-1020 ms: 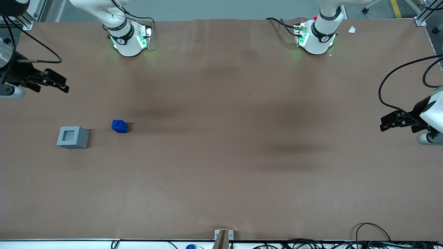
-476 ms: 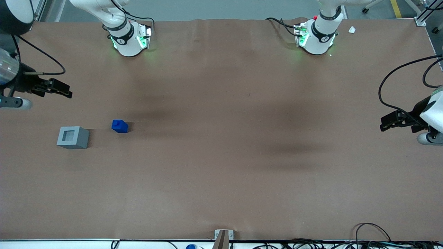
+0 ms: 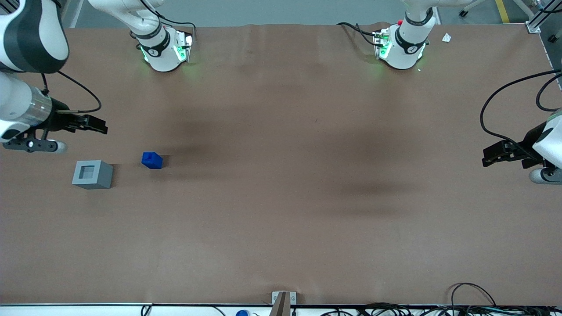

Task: Insert blue part into gray base with right arm
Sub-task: 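Move the open right gripper down over the blue block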

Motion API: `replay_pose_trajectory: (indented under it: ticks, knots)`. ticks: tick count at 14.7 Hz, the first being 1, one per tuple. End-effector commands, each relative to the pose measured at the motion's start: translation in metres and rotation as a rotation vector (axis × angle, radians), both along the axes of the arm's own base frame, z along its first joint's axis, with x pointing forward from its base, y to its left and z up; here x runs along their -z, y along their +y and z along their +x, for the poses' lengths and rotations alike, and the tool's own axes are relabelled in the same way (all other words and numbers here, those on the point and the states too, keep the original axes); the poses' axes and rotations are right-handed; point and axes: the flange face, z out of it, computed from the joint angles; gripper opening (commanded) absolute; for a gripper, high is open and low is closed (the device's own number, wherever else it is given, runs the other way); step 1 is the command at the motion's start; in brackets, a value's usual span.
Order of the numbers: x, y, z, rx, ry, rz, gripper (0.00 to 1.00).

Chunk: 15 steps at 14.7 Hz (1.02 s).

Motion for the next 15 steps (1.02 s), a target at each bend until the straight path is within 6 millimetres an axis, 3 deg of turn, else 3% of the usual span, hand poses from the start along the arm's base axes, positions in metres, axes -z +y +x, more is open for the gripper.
replay_pose_trajectory:
  ticks: [1, 8, 12, 15]
  knots:
    - [0.018, 0.003, -0.012, -0.003, -0.011, 0.001, 1.00]
    - [0.071, 0.004, -0.025, -0.004, -0.019, 0.001, 1.00]
    - [0.089, 0.005, -0.030, -0.002, -0.012, 0.001, 1.00]
    - [0.119, 0.007, -0.039, -0.005, -0.051, -0.001, 1.00]
